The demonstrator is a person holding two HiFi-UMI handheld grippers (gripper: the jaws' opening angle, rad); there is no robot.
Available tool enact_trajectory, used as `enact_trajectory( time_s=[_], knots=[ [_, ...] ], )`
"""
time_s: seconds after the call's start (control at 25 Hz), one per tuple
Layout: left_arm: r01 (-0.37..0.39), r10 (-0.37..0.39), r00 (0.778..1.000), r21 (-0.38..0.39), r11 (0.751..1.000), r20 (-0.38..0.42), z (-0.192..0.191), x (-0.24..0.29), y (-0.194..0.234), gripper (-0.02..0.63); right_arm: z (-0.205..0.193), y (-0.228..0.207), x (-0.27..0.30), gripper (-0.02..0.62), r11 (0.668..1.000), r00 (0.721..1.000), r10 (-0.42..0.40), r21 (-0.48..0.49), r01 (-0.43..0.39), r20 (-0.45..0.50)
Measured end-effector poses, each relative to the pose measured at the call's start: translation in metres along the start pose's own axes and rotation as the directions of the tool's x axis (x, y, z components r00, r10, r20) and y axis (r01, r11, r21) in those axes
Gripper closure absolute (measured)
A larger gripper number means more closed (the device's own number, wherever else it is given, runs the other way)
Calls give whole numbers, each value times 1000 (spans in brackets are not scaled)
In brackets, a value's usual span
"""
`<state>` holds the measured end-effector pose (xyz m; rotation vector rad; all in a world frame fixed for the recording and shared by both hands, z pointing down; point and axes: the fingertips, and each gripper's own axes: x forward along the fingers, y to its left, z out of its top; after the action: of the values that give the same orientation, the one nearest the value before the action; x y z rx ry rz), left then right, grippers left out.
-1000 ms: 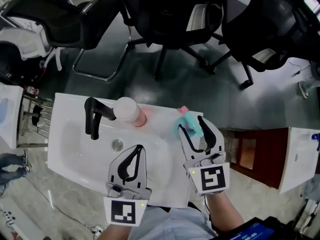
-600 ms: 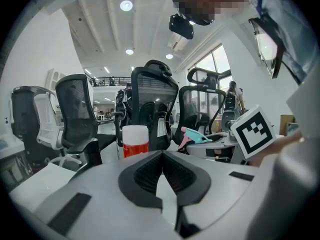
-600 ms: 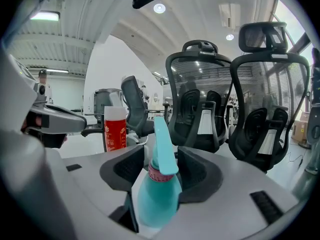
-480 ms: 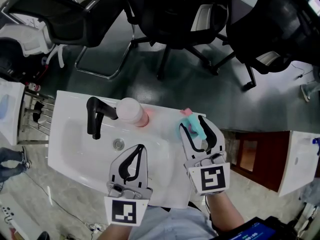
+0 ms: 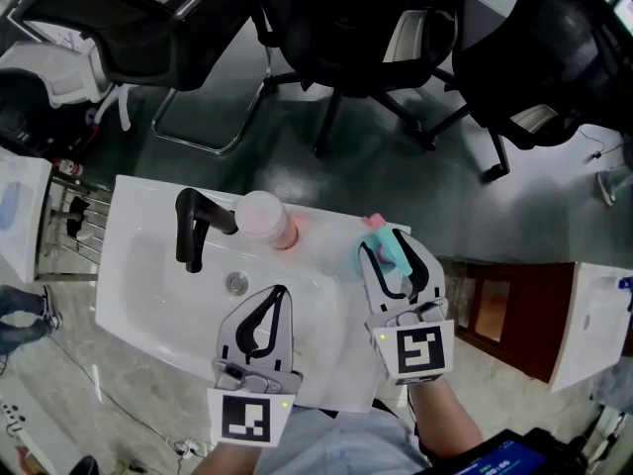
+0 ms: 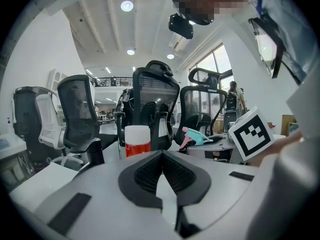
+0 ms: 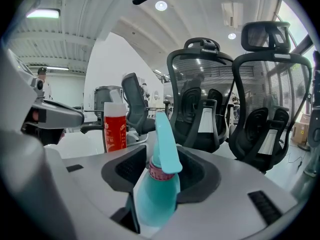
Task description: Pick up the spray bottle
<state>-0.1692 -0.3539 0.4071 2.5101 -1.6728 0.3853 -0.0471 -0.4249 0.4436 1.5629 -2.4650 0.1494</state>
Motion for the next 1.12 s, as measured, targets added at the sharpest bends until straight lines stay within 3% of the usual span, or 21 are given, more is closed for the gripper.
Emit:
enact_trajectory(
  time_s=[0.76, 1.12],
  knots=[
    [-5, 5, 1000, 7, 1000, 5, 4, -3, 0, 591, -1, 1, 0, 431, 1000, 1000, 3, -7, -3, -8],
    [-15, 14, 999, 20, 1000, 45, 17, -10, -4, 591, 11, 5, -10, 436, 1000, 1000, 18, -23, -18, 23]
  ],
)
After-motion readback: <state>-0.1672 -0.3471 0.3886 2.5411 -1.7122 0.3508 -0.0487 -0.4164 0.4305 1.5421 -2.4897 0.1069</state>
